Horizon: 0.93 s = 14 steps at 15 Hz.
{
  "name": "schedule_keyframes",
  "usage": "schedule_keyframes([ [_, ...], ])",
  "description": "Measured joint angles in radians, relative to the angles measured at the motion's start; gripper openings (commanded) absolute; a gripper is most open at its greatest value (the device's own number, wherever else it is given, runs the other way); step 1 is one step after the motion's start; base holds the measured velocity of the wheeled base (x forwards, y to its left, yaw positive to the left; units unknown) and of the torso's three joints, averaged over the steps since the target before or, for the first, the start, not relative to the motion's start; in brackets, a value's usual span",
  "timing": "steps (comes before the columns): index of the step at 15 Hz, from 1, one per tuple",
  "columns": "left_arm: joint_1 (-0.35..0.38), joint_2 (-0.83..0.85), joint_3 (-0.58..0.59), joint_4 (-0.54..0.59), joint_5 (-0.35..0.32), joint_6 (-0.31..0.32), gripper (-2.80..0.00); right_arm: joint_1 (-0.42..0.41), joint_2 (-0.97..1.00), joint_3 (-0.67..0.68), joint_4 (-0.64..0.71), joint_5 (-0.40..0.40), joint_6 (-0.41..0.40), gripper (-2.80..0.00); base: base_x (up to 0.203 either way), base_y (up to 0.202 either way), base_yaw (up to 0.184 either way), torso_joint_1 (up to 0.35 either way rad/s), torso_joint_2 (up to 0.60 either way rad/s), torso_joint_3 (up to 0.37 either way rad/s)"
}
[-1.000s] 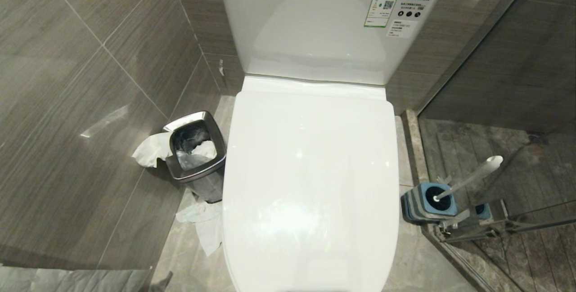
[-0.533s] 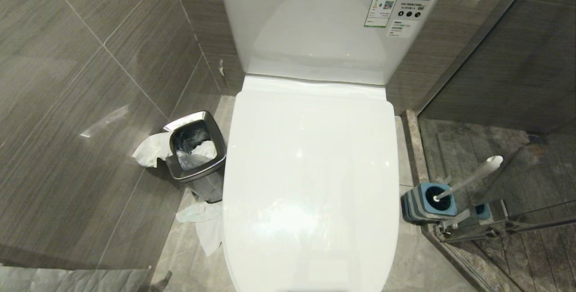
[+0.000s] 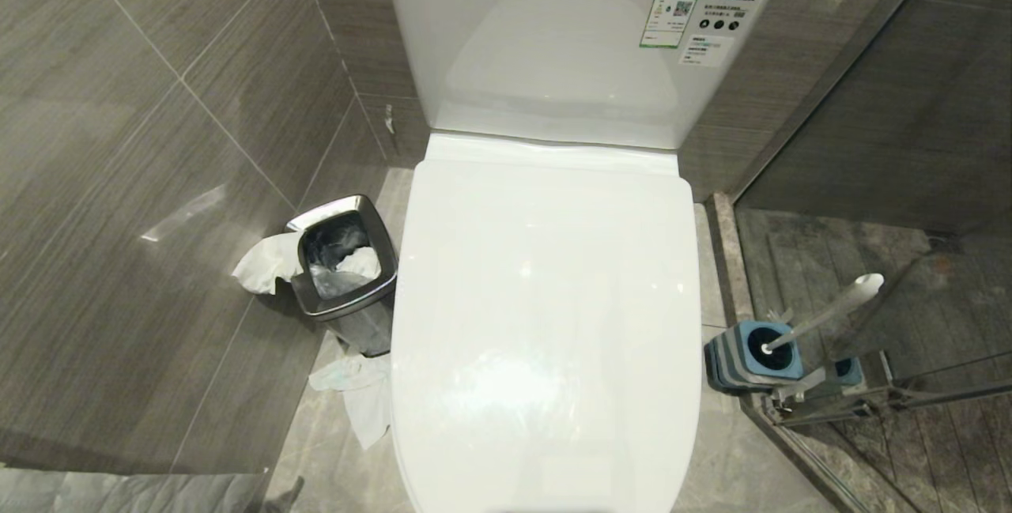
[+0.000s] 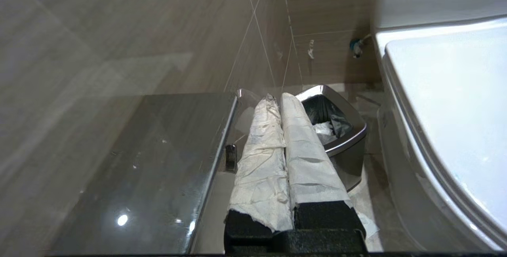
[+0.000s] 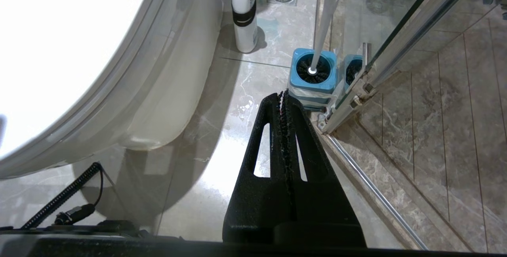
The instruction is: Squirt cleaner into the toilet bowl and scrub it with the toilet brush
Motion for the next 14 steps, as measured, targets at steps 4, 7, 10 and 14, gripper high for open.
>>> schedule_keyframes([
  [4,0.000,0.000,0.210,-0.172,0.000,0.004,-2.80,0.000,0.000,0.000,0.000,-0.001,0.001,-2.80,0.000,0.000,0.000,0.000,0.00,0.000],
  [7,0.000,0.000,0.377,-0.289,-0.001,0.006,-2.80,0.000,0.000,0.000,0.000,-0.001,0.000,-2.80,0.000,0.000,0.000,0.000,0.00,0.000],
  [10,0.000,0.000,0.467,-0.344,-0.011,-0.009,-2.80,0.000,0.000,0.000,0.000,-0.001,0.001,-2.80,0.000,0.000,0.000,0.000,0.00,0.000],
  [14,0.000,0.000,0.480,-0.231,-0.057,-0.016,-2.80,0.000,0.000,0.000,0.000,-0.001,0.001,-2.80,0.000,0.000,0.000,0.000,0.00,0.000],
])
